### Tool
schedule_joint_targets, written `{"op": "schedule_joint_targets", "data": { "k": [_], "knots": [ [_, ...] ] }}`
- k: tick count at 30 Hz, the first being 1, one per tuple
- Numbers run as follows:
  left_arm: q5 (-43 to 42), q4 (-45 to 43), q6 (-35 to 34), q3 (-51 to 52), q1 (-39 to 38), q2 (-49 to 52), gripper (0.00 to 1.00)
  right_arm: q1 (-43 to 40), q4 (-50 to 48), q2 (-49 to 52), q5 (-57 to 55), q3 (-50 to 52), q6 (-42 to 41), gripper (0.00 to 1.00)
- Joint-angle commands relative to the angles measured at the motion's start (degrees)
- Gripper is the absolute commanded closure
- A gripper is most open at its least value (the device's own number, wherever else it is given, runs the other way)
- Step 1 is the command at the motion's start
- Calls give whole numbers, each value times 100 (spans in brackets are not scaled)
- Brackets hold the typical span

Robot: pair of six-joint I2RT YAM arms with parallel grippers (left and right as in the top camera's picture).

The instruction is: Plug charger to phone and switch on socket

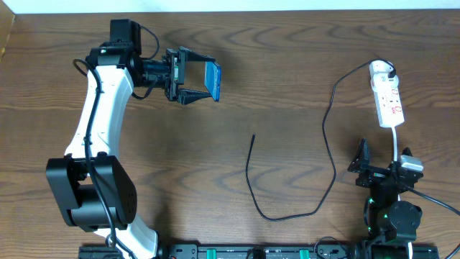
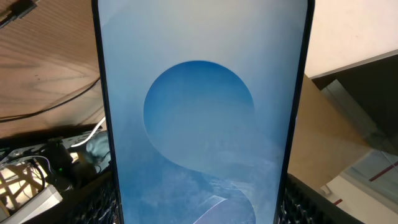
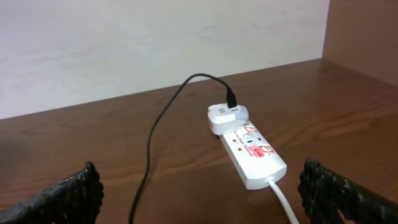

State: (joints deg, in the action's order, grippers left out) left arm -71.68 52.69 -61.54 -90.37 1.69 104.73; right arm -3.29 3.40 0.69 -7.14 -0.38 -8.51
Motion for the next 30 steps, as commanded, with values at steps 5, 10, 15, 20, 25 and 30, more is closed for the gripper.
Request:
{"op": "schedule_joint_targets", "data": {
  "k": [5,10,15,20,25,30],
  "knots": [
    [-271,17,-24,-138,-13,-155,93,28,22,-31,-22,7,-17,1],
    [-271,20,-22,-138,-13,-155,93,28,22,-31,-22,7,-17,1],
    [-271,17,-24,-138,-13,-155,93,28,22,-31,-22,7,-17,1],
    [-269,17,-4,-138,-13,-155,93,28,22,-31,-22,7,-17,1],
    [-269,17,37,-138,-13,-155,93,28,22,-31,-22,7,-17,1],
    [-192,17,83,-138,-15,-155,93,28,22,-31,-22,7,-17,1]
  ]
}}
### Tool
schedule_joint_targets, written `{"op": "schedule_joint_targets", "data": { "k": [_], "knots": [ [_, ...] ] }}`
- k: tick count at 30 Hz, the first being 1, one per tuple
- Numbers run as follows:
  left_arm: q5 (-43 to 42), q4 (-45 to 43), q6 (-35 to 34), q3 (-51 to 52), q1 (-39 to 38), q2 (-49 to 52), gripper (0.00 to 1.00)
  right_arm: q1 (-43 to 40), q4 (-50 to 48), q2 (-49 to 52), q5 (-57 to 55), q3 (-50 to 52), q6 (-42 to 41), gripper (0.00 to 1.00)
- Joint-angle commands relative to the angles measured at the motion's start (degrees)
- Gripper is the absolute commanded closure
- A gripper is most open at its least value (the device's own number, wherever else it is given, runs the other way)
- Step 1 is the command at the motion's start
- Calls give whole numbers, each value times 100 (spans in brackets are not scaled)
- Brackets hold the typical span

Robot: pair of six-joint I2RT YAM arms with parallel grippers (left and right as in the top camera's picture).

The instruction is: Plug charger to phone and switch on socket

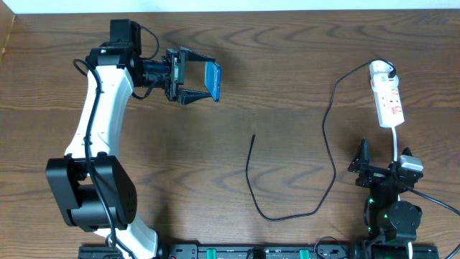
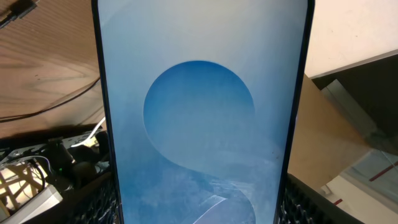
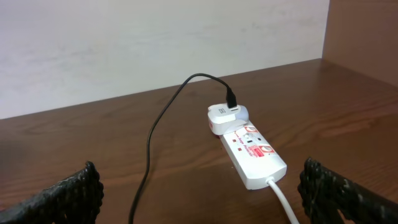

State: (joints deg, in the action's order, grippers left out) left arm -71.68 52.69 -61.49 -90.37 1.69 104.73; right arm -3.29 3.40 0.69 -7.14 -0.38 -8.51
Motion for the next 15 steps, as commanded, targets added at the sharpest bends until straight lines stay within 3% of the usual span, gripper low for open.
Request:
{"op": "schedule_joint_targets", "data": {
  "k": [1,15],
  "knots": [
    [-107,17,103,-138,-17,-155,93,28,22,-31,-24,7,-17,1],
    [984,85,745,-136,-17,-155,93,28,22,-31,-22,7,-17,1]
  ]
}}
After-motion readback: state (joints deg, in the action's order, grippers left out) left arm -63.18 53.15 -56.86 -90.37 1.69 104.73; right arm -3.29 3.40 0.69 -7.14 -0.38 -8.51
